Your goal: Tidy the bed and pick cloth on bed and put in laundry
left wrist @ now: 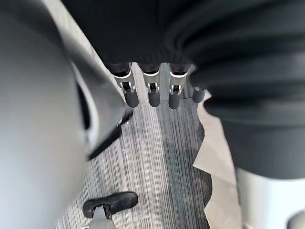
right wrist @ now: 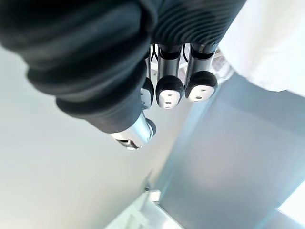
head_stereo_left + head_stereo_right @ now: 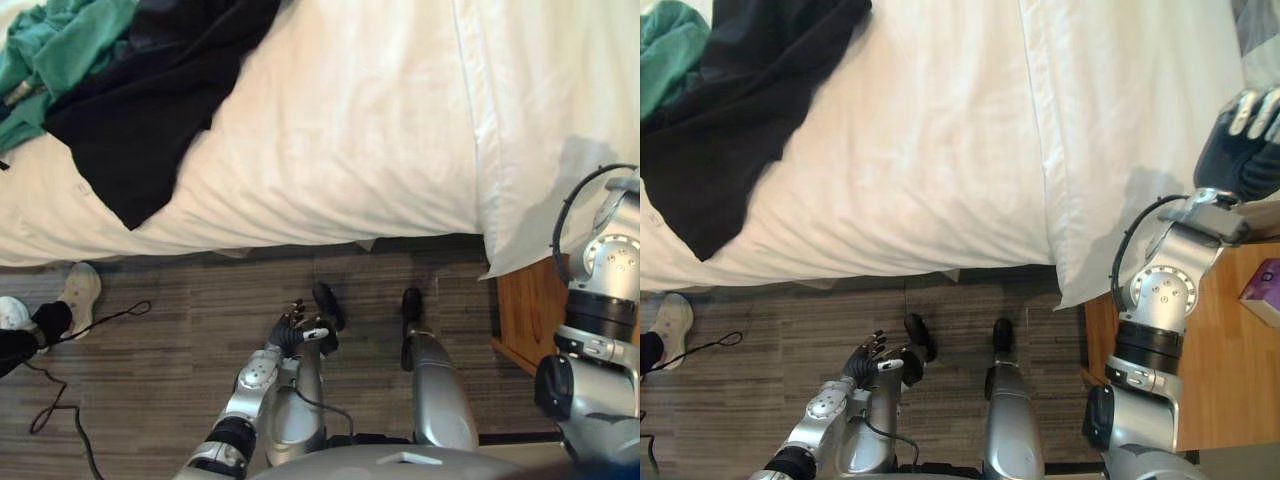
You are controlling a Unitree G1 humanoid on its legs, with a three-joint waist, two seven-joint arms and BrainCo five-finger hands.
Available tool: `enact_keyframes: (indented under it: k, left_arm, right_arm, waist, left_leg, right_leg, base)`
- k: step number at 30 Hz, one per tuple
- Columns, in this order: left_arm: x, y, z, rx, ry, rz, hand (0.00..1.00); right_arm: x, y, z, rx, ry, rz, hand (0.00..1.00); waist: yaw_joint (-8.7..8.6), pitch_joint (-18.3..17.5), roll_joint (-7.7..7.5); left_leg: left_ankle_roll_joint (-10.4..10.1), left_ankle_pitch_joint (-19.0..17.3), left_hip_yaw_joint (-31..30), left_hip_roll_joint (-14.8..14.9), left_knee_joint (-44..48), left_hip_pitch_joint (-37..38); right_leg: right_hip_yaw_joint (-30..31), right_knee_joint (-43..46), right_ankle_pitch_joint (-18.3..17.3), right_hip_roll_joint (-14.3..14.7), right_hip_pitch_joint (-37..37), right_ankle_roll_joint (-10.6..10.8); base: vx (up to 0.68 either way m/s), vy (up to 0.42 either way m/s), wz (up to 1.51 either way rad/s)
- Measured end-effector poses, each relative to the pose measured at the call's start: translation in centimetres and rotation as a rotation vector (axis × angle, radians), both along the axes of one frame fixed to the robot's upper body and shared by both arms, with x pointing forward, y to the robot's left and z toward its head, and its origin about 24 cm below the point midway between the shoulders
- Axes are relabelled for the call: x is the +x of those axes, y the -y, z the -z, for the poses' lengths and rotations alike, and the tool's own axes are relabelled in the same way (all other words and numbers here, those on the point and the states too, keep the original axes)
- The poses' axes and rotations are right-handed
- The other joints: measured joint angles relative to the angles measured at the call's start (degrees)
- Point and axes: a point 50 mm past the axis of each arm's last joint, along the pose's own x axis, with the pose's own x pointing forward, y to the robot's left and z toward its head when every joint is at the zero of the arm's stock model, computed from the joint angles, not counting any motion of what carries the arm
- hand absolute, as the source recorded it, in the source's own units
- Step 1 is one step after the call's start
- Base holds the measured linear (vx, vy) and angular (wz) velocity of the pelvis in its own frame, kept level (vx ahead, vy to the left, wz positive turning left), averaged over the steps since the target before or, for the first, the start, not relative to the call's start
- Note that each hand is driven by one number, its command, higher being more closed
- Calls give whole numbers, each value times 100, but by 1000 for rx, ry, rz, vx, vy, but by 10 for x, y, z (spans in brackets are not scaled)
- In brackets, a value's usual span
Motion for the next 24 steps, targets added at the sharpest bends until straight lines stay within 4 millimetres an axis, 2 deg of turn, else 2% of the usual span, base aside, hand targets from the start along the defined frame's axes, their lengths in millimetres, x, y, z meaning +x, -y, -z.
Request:
enact_keyframes:
  k: [4,9,11,14,18,22,24]
  left_arm:
    - [13,15,-9,-51,46,12,0]
    - [21,30,-15,-103,69,23,0]
    - [20,44,-17,-122,75,59,0]
    - [18,56,-17,-158,68,72,0]
    - [15,66,-16,-183,59,81,0]
    - [14,71,-14,-196,48,76,0]
    - [14,70,-14,-190,44,49,0]
  right_arm:
    - [6,3,3,60,-31,4,100]
    - [23,1,21,145,-108,-19,100]
    - [23,6,16,162,-74,-5,100]
    - [23,5,6,127,-5,-21,100]
    - [20,5,7,89,58,-31,100]
    - [19,4,39,124,24,-48,100]
    - [19,4,95,226,-142,-50,100]
  waist:
    - [-1,175,122]
    - [0,327,238]
    - [-6,404,388]
    - [-30,411,412]
    - [-51,413,426]
    - [-128,413,427]
    - [-158,413,425]
  left_leg:
    - [14,248,13,-95,-280,-253]
    - [-4,597,127,-241,-788,-402]
    - [-20,709,222,-319,-979,-428]
    - [-71,867,389,-443,-1290,-422]
    - [-133,1043,470,-553,-1599,-418]
    - [-108,1082,486,-576,-1663,-361]
    - [-108,1082,550,-596,-1740,-224]
  right_leg:
    - [-68,74,2,-58,-388,-3]
    - [-76,279,3,-121,-902,-6]
    - [-64,419,2,-165,-1127,-6]
    - [-4,544,-9,-223,-1411,-22]
    - [1,637,-45,-275,-1611,-77]
    - [23,640,-46,-280,-1581,-78]
    - [45,619,-46,-270,-1501,-77]
  base:
    - [-23,-43,12]
    - [12,-47,3]
    - [12,-6,-3]
    - [17,-14,-15]
    - [12,-9,-1]
    - [38,-15,-1]
    - [58,-16,-16]
